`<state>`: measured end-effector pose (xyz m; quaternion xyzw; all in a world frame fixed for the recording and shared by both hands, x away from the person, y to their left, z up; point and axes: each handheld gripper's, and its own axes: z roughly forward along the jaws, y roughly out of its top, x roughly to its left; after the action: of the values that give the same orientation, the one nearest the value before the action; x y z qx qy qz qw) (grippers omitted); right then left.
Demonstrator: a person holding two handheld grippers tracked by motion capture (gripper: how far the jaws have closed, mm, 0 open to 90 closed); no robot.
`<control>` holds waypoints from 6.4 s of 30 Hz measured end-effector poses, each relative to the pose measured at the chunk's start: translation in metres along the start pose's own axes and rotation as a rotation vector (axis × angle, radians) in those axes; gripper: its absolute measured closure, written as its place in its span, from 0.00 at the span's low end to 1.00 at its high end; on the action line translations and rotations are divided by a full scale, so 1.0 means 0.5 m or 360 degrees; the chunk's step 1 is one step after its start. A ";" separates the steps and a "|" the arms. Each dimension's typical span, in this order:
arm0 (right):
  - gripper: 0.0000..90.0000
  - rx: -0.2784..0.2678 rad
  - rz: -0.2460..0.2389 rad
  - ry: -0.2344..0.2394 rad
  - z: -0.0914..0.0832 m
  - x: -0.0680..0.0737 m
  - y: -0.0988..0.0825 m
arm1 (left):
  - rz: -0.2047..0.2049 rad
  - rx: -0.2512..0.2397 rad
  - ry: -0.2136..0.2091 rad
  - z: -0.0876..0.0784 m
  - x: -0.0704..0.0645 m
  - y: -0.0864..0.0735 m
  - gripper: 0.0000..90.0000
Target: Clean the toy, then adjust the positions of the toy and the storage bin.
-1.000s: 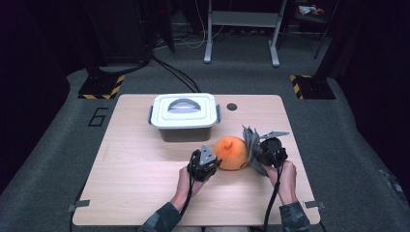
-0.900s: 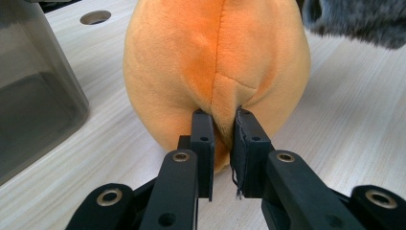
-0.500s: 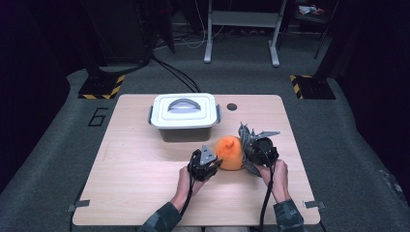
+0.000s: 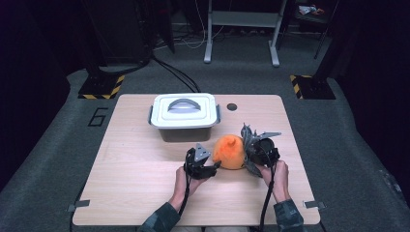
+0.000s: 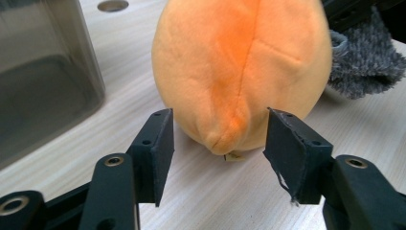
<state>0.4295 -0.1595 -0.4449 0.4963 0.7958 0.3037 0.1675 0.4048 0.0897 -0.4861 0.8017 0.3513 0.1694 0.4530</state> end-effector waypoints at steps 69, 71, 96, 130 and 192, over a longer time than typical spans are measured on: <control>0.87 -0.0219 -0.0152 -0.0019 -0.079 0.076 0.048 | 0.0440 0.0011 -0.0160 0.017 -0.059 0.102 0.92; 0.87 -0.0218 -0.0135 -0.0034 -0.079 0.069 0.047 | 0.0438 0.0013 -0.0162 0.016 -0.058 0.101 0.92; 0.86 -0.0334 -0.0071 0.0034 -0.105 0.043 0.033 | 0.0366 0.0007 -0.0117 0.020 -0.046 0.103 0.91; 0.87 -0.0260 -0.0055 -0.0172 -0.059 0.036 0.048 | 0.0327 0.0022 -0.0091 0.013 -0.027 0.094 0.91; 0.84 0.0078 0.0234 0.0121 -0.086 0.041 -0.200 | 0.0222 0.0000 0.0012 0.015 -0.006 0.100 0.91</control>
<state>0.3270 -0.1869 -0.4766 0.5454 0.7702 0.3143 0.1022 0.4275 0.0660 -0.4478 0.8235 0.2964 0.2035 0.4389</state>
